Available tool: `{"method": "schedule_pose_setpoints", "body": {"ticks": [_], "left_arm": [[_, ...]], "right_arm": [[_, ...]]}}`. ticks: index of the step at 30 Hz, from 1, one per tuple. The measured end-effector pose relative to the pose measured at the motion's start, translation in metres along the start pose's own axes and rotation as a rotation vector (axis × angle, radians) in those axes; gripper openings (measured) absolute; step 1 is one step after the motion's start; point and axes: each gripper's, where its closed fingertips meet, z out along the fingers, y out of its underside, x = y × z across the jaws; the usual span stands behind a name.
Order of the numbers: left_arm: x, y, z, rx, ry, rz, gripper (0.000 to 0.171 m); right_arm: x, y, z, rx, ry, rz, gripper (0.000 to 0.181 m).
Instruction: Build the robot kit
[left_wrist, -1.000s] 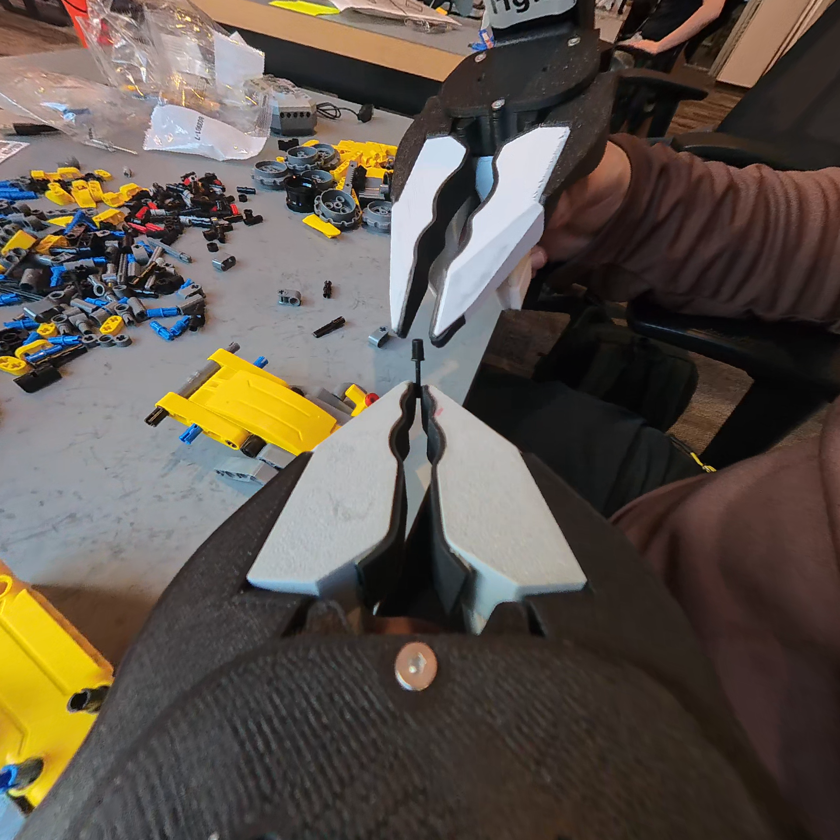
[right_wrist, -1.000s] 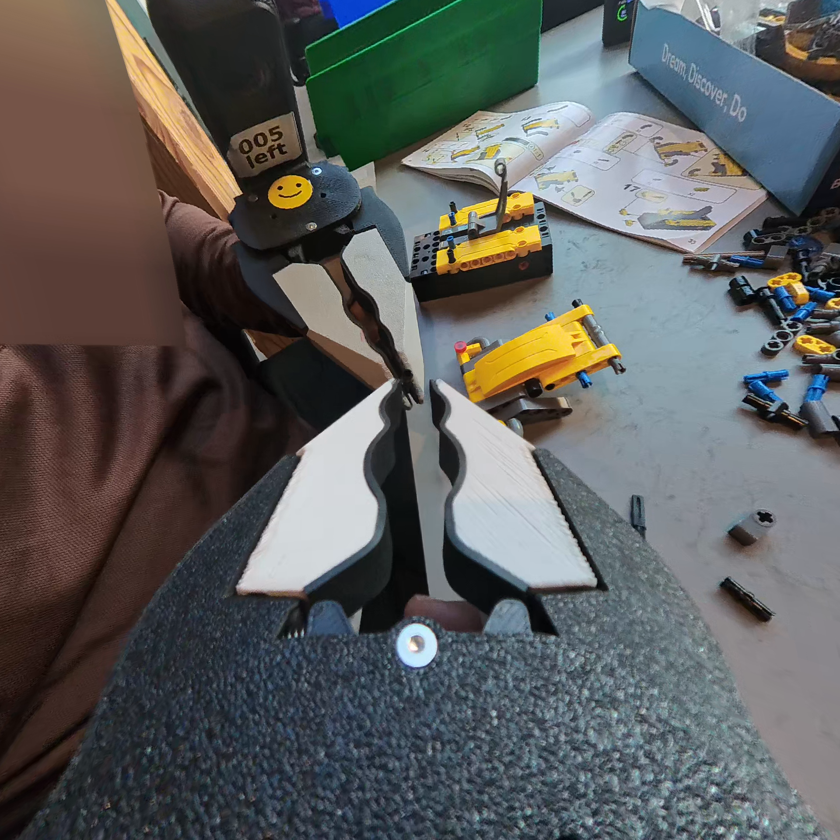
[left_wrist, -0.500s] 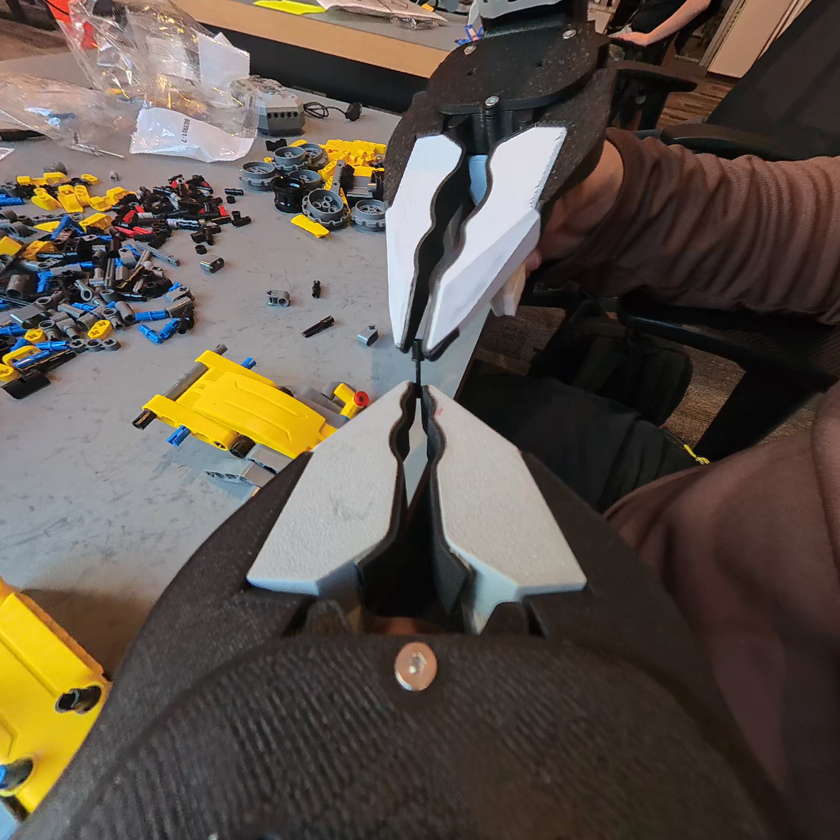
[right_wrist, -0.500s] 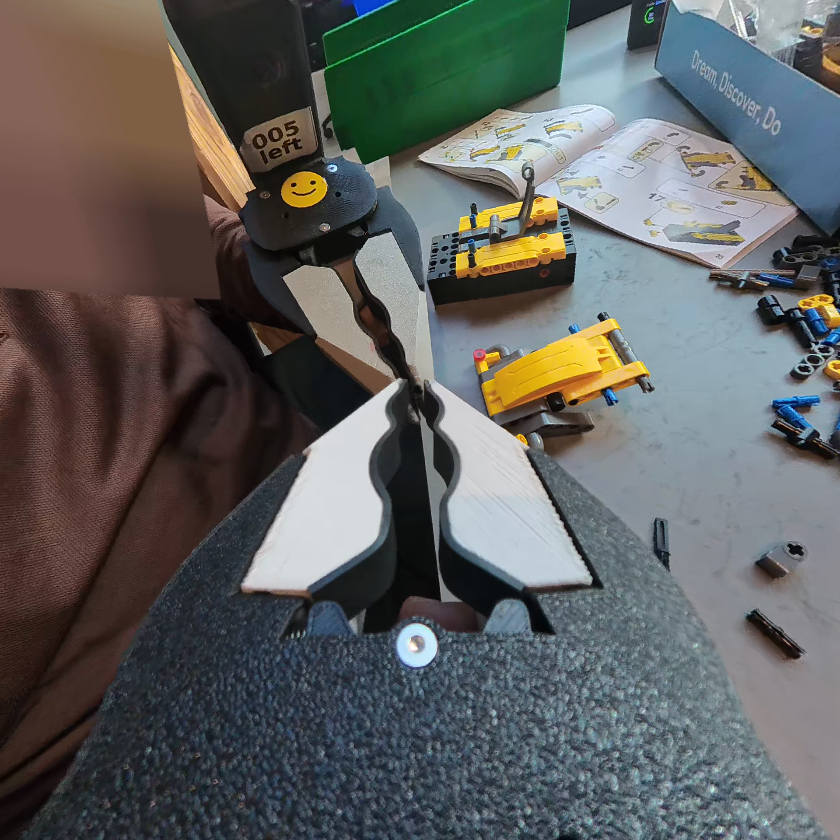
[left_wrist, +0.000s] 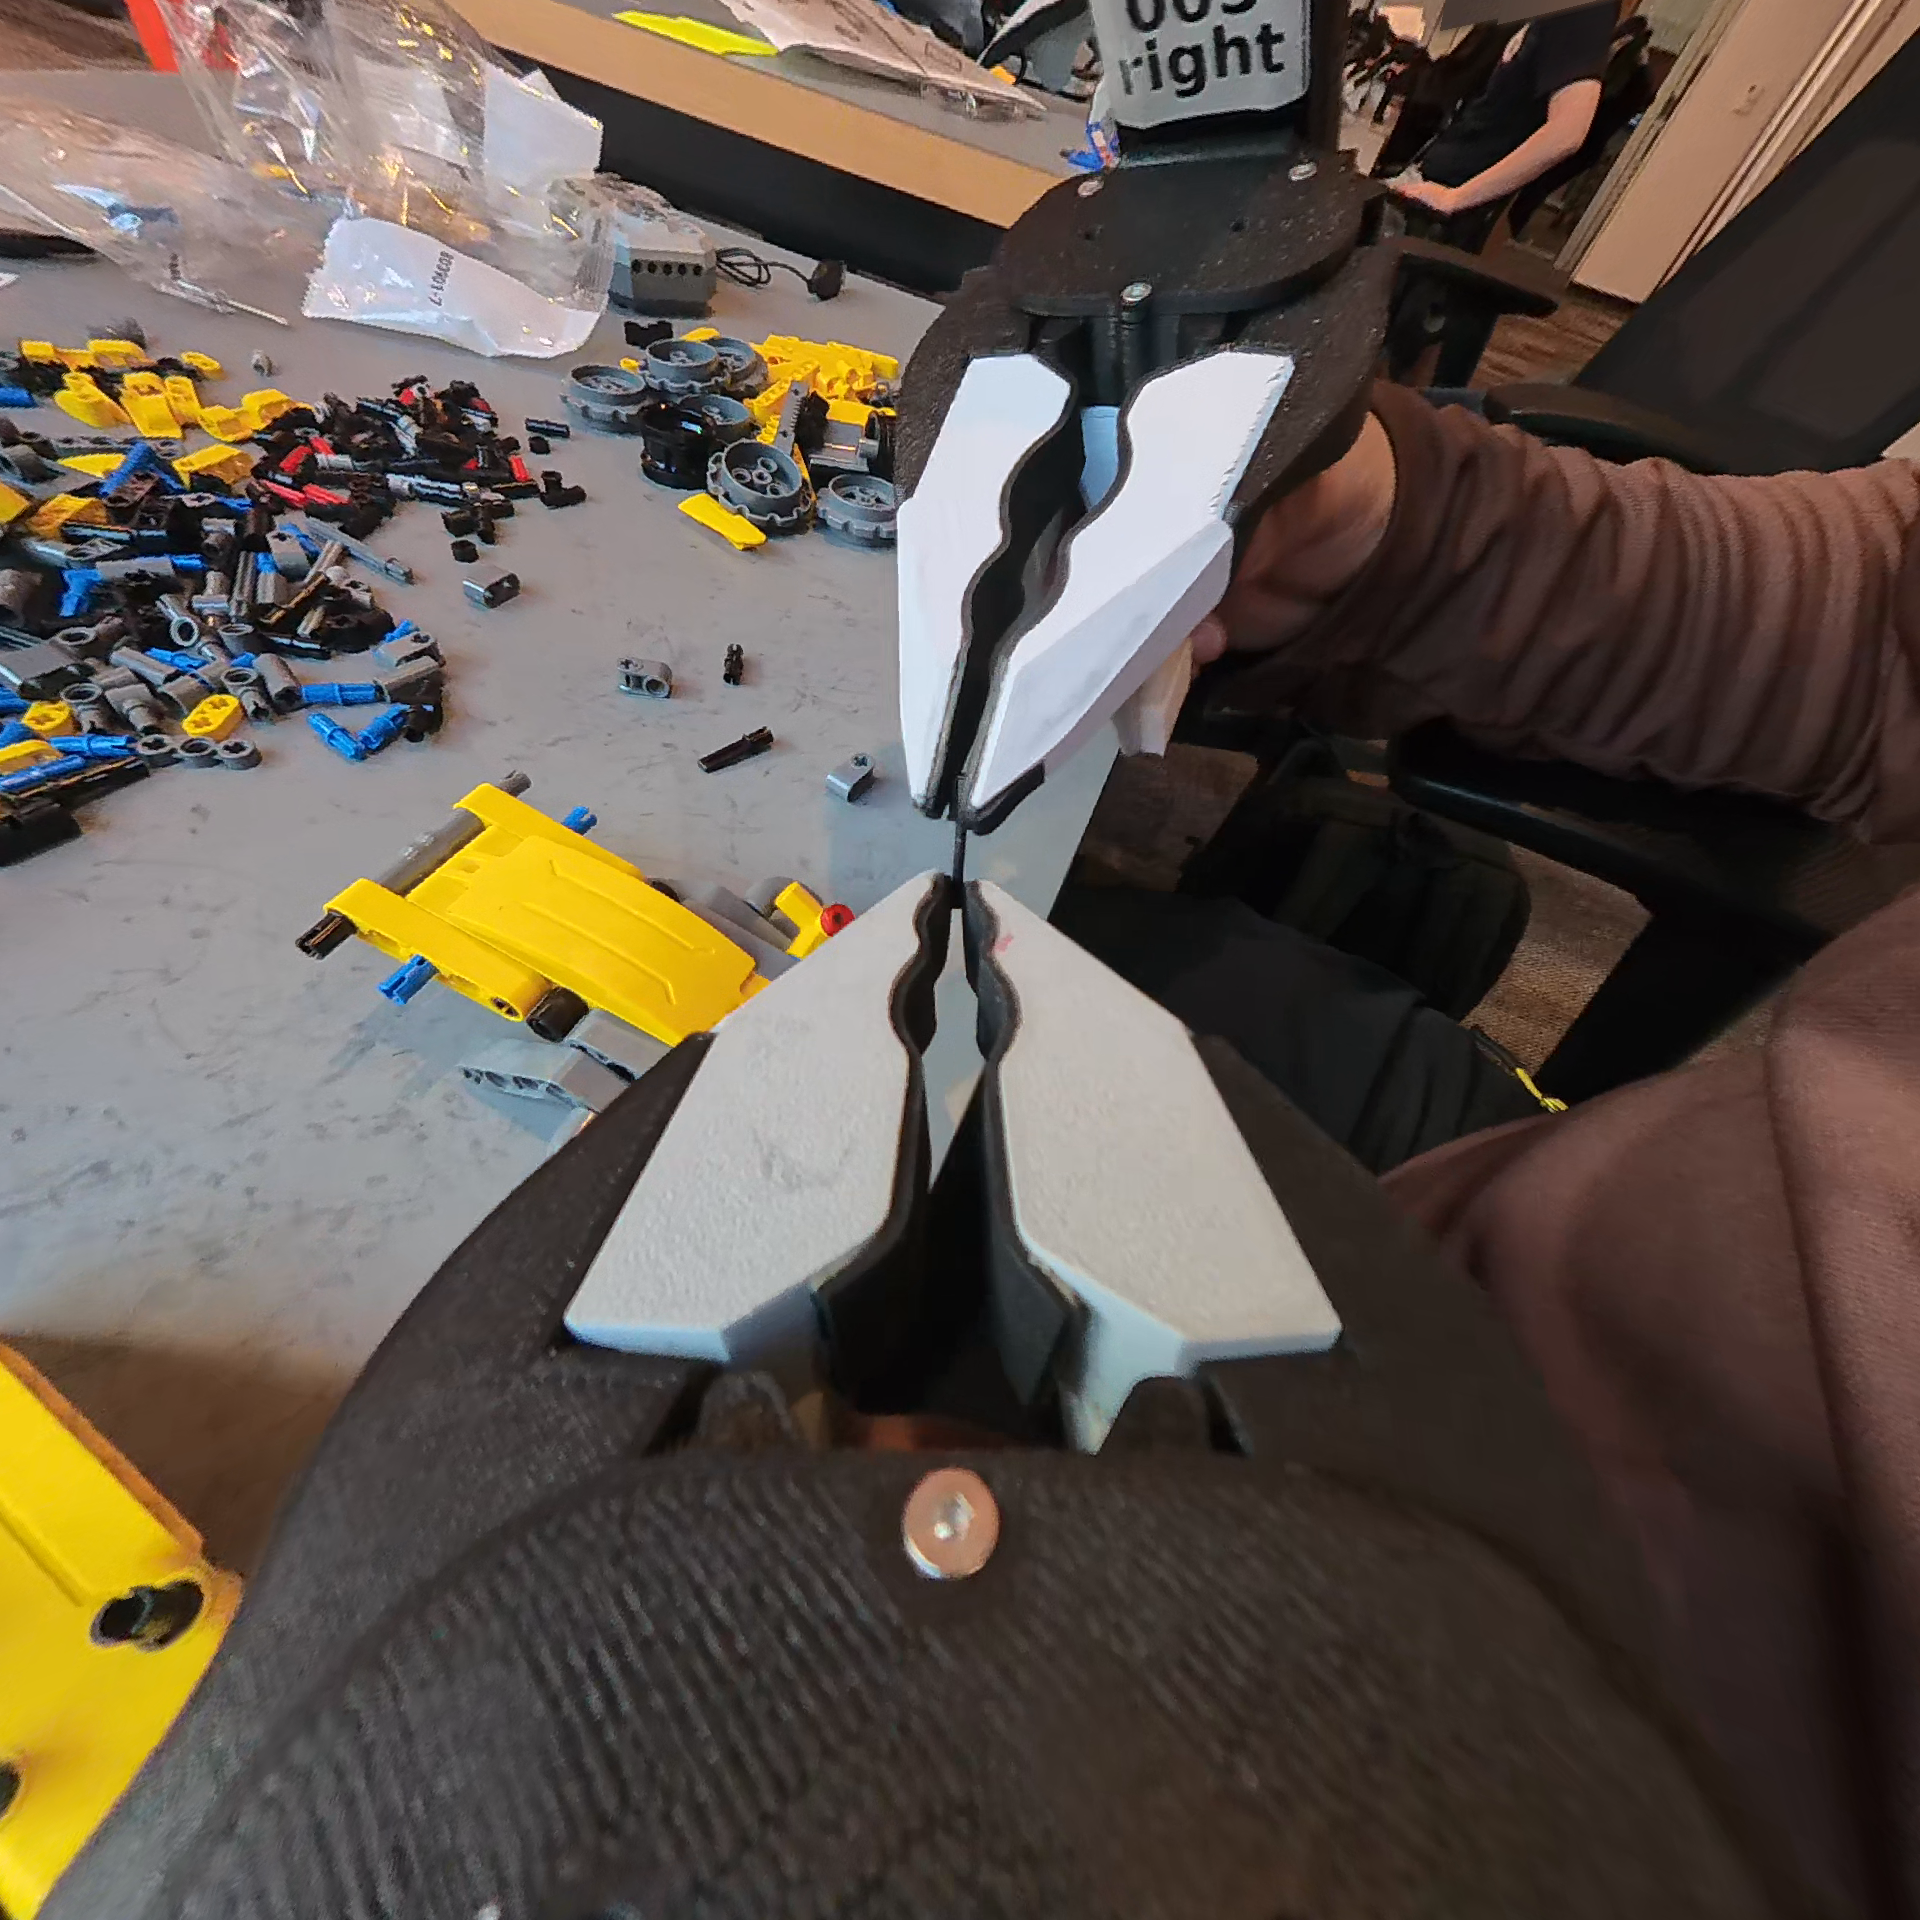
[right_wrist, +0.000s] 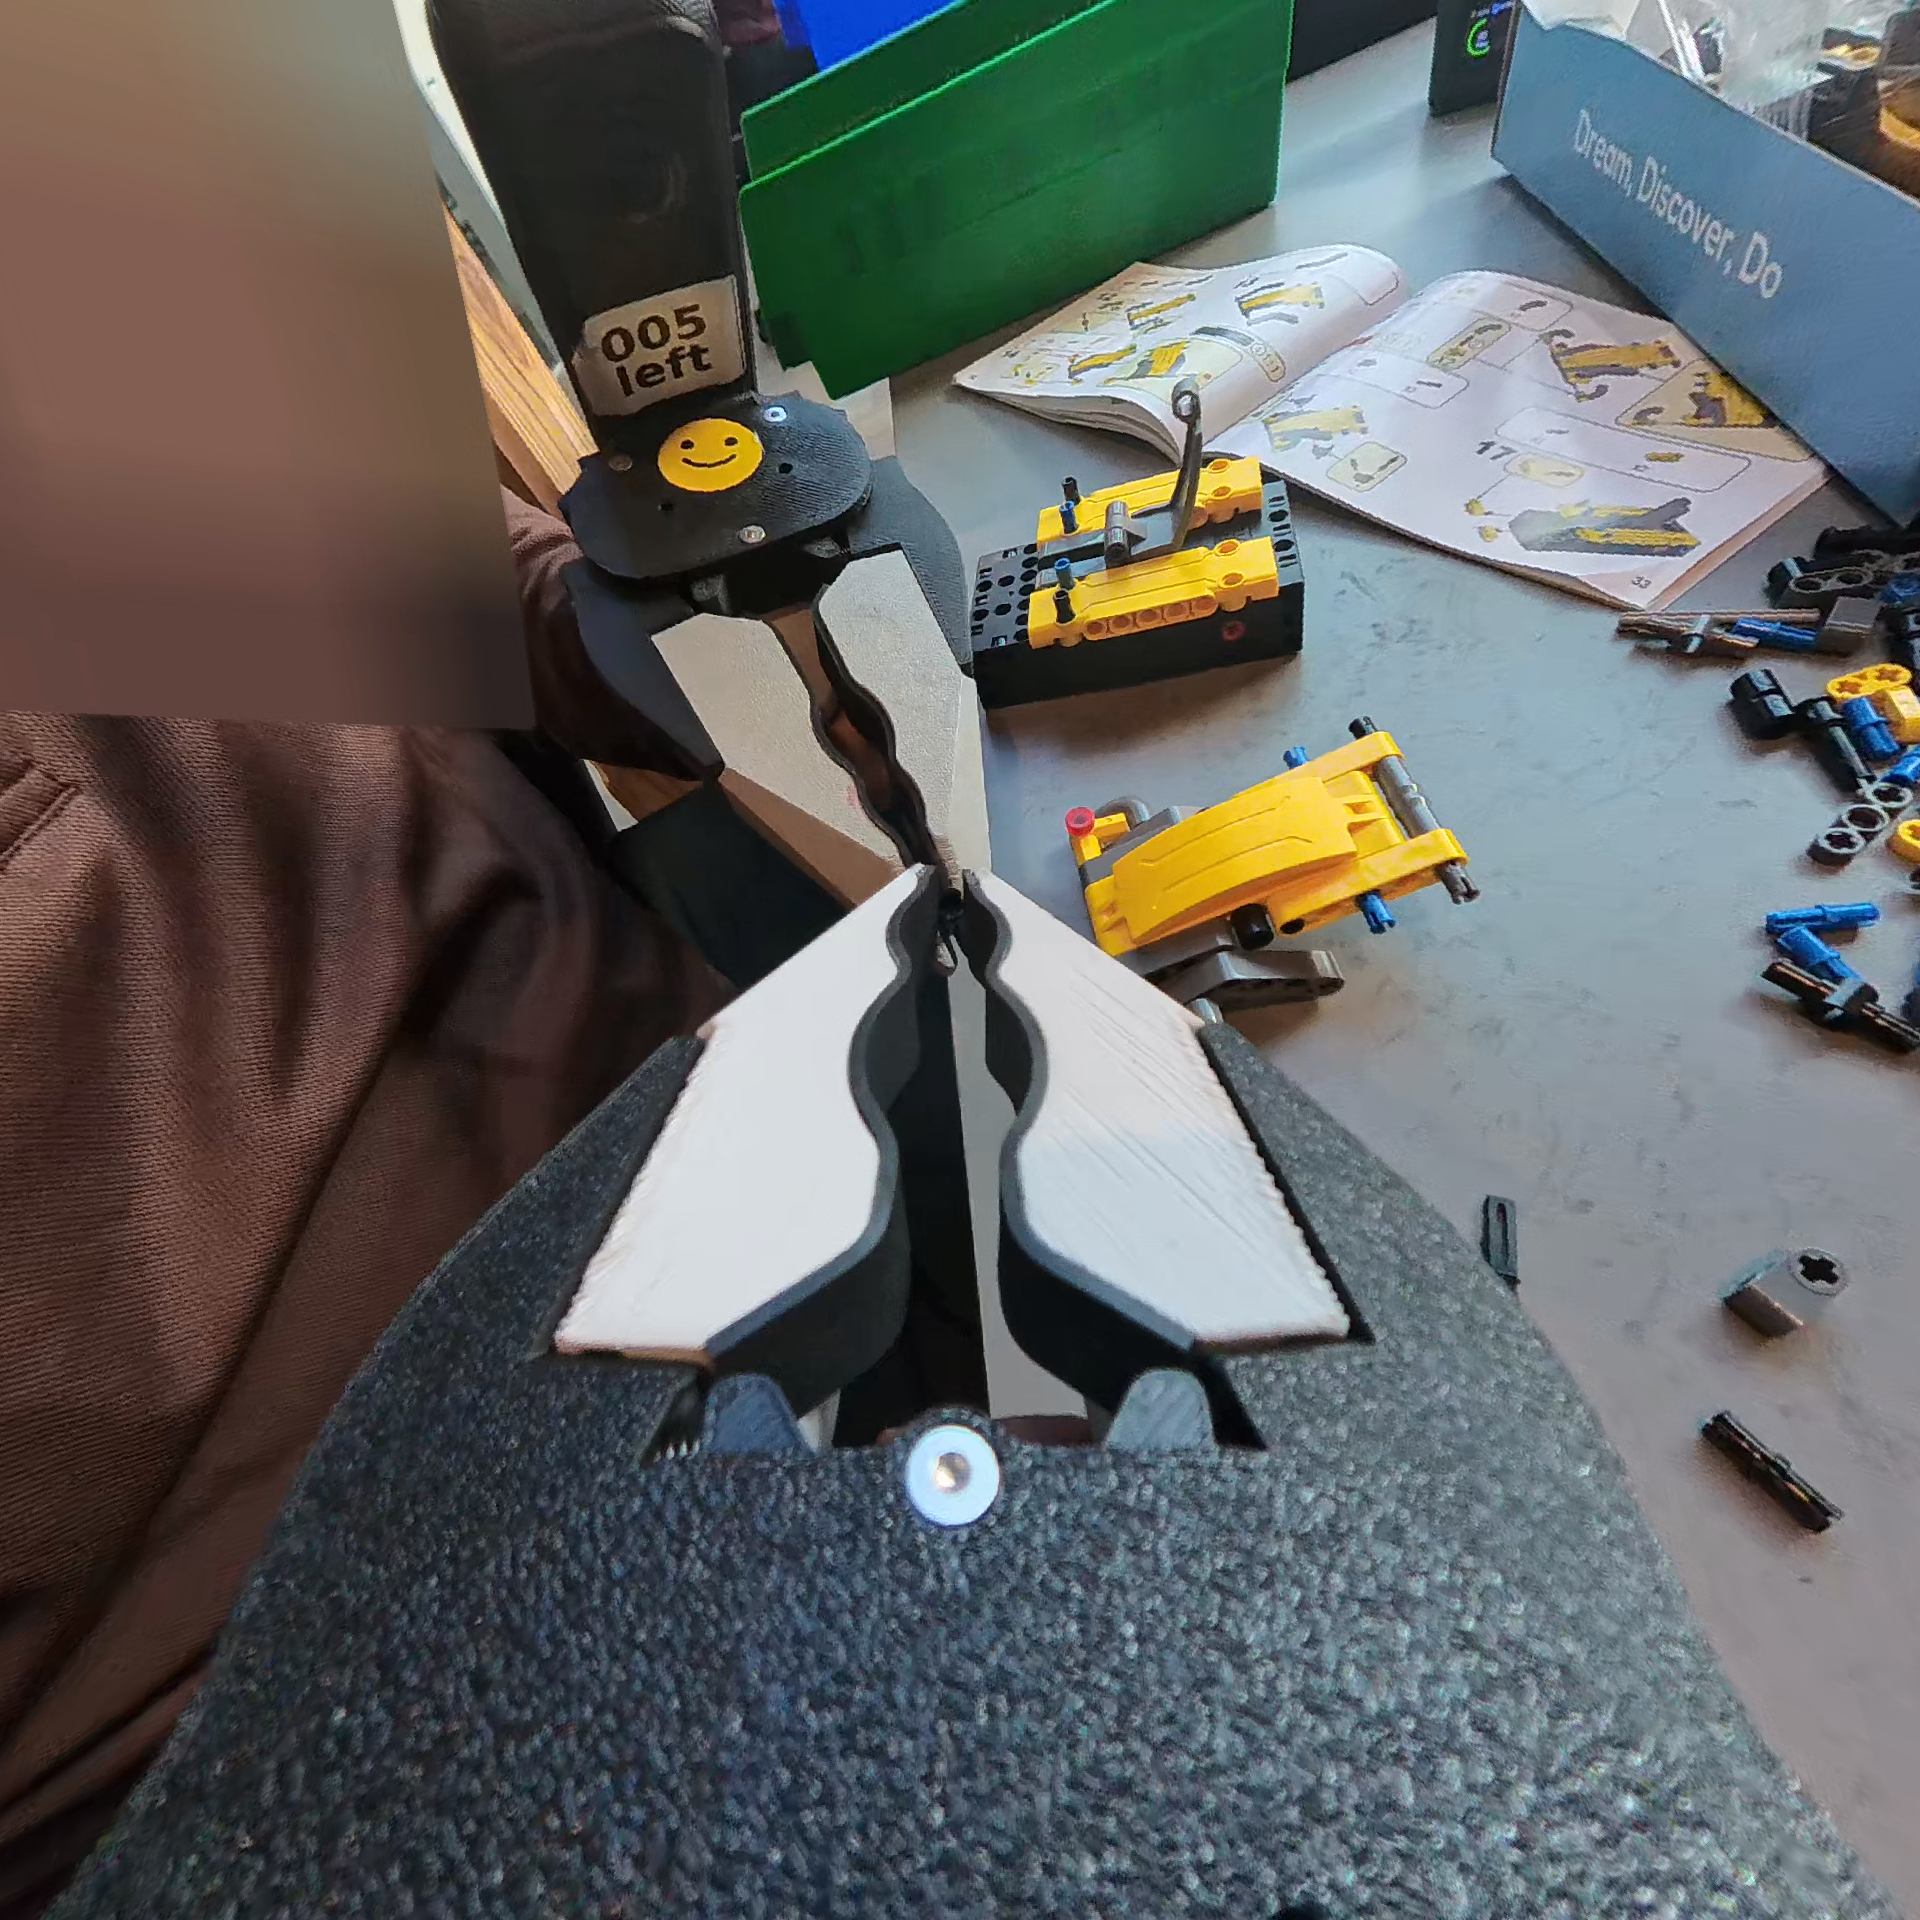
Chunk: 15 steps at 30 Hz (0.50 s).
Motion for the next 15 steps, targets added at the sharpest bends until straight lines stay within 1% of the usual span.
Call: {"method": "schedule_pose_setpoints", "body": {"ticks": [3,5,7,9,11,13,15], "left_arm": [[-0.003,0.000,0.001,-0.003,-0.017,-0.019,0.001],[-0.006,0.000,0.001,-0.007,-0.036,-0.016,0.003],[-0.007,-0.005,-0.001,-0.005,-0.059,0.006,0.006],[-0.004,-0.009,0.000,-0.021,-0.068,0.038,0.009],[0.002,-0.015,0.005,-0.037,-0.059,0.055,0.016],[0.009,-0.020,0.016,-0.066,-0.042,0.068,0.018],[0.007,-0.019,0.029,-0.144,-0.064,0.108,0.022]], "right_arm": [[0.003,-0.003,-0.004,0.006,0.040,-0.010,0.000],[0.007,-0.008,-0.015,0.025,0.076,-0.007,0.001],[0.017,-0.011,-0.036,0.029,0.152,-0.022,0.001],[0.031,-0.010,-0.063,0.018,0.254,-0.034,0.001],[0.044,-0.004,-0.087,-0.002,0.338,-0.025,0.001],[0.050,0.002,-0.101,0.004,0.370,-0.004,0.001],[0.049,0.009,-0.103,0.019,0.362,0.036,0.001]]}}
